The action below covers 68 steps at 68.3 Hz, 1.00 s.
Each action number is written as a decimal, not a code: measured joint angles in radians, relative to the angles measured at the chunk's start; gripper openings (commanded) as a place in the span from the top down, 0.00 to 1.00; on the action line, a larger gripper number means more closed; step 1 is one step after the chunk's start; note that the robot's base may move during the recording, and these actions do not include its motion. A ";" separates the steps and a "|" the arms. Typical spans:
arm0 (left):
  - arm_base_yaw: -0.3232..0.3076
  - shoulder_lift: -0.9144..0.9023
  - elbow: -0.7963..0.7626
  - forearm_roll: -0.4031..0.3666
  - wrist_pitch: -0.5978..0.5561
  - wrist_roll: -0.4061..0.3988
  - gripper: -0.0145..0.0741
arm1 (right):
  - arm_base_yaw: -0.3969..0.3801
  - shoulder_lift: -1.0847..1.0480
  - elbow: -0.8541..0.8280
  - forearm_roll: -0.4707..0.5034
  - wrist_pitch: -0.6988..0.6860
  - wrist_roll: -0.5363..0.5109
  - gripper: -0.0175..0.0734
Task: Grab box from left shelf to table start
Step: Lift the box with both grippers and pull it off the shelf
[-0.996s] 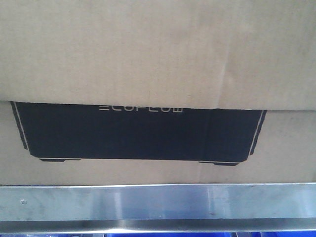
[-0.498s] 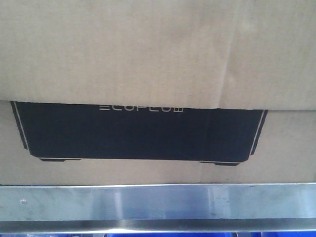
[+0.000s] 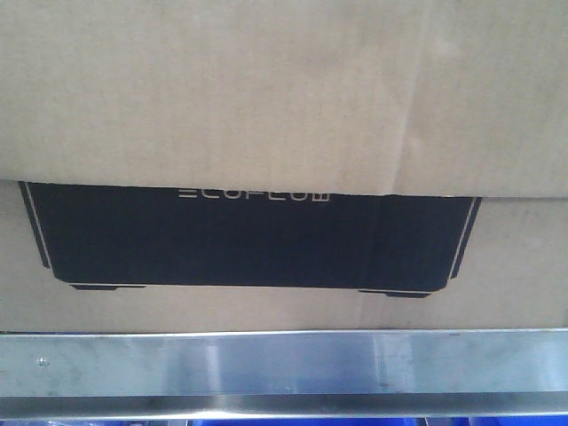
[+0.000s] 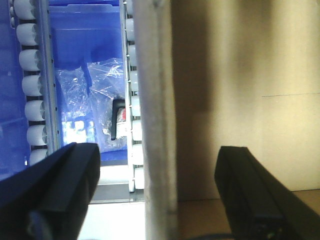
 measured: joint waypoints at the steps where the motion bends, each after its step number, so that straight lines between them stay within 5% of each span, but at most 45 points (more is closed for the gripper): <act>1: 0.000 0.000 0.000 0.000 0.000 0.000 0.41 | 0.000 -0.001 0.000 0.000 0.000 0.000 0.21; 8: 0.000 0.000 0.000 0.000 0.000 0.000 0.50 | 0.000 0.005 0.000 0.000 0.006 0.001 0.43; 16: 0.000 0.000 0.000 0.000 0.000 -0.003 0.74 | 0.002 0.005 0.000 0.012 0.007 0.001 0.77; 23: 0.000 0.000 0.000 -0.017 0.000 -0.005 0.96 | 0.003 0.005 0.000 0.016 0.011 0.007 0.73; 68: 0.000 -0.107 0.090 -0.025 -0.056 -0.037 0.95 | 0.003 -0.108 0.052 0.024 -0.036 0.008 0.75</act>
